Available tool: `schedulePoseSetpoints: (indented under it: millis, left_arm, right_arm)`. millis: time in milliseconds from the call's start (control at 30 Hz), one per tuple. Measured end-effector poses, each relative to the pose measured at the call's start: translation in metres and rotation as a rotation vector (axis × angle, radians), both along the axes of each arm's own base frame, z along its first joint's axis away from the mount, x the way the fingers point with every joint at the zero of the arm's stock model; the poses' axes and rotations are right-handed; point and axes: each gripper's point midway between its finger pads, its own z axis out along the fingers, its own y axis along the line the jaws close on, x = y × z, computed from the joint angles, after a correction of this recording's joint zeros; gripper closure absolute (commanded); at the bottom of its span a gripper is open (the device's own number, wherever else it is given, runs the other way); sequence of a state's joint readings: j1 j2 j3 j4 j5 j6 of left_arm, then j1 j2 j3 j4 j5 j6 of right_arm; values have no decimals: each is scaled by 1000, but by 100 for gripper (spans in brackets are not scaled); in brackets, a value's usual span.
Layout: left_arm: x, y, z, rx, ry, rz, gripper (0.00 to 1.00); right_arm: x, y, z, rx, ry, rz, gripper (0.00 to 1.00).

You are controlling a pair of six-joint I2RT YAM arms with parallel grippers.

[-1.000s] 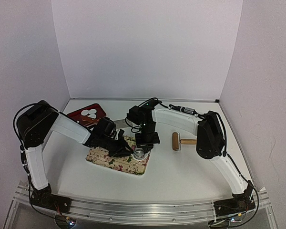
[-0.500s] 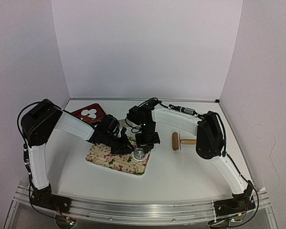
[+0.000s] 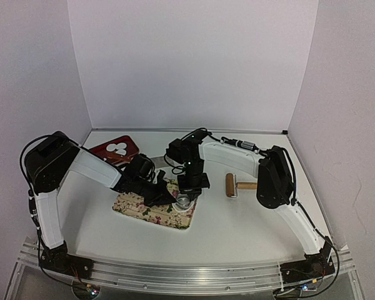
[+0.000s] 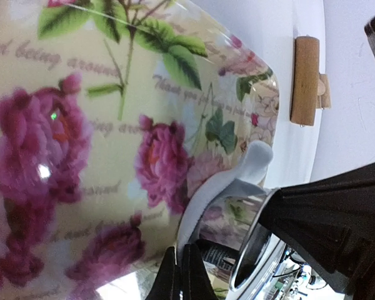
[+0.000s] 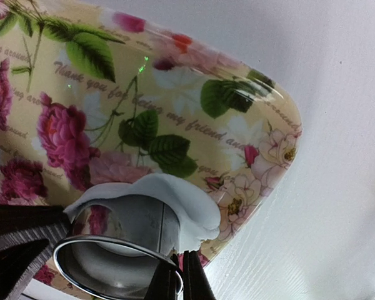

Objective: Roll out the dumpling wrappers from the dough

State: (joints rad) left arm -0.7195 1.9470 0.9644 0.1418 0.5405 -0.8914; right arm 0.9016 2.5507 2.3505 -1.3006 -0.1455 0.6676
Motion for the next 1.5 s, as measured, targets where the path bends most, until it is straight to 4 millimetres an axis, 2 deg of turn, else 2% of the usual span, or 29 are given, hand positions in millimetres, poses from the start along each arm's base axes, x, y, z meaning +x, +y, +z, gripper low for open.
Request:
schedulePoseSetpoints:
  millis: [233,500,633,1067,1300,1367,1500]
  left_arm:
    - [-15,2,6,-17,18,-8,100]
    - [-28,7,-1,-12,47,-18,100]
    - [-31,1,11,-45,23,-32,100]
    - [-20,-8,47,-123,-67,-16,100]
    - [-12,-15,56,-141,-96,-12,100]
    - [-8,-18,60,-149,-106,-11,100]
    - [-5,-19,54,-136,-99,-5,100]
  right_arm:
    - [0,0,0,-2,-2,2,100]
    - [0,0,0,-3,-2,2,100]
    - [0,-1,-1,-3,-2,2,100]
    - [0,0,0,-2,-3,2,100]
    - [1,1,0,3,-6,4,88]
    - [1,2,-6,2,-6,5,84]
    - [2,2,-14,3,-2,5,75]
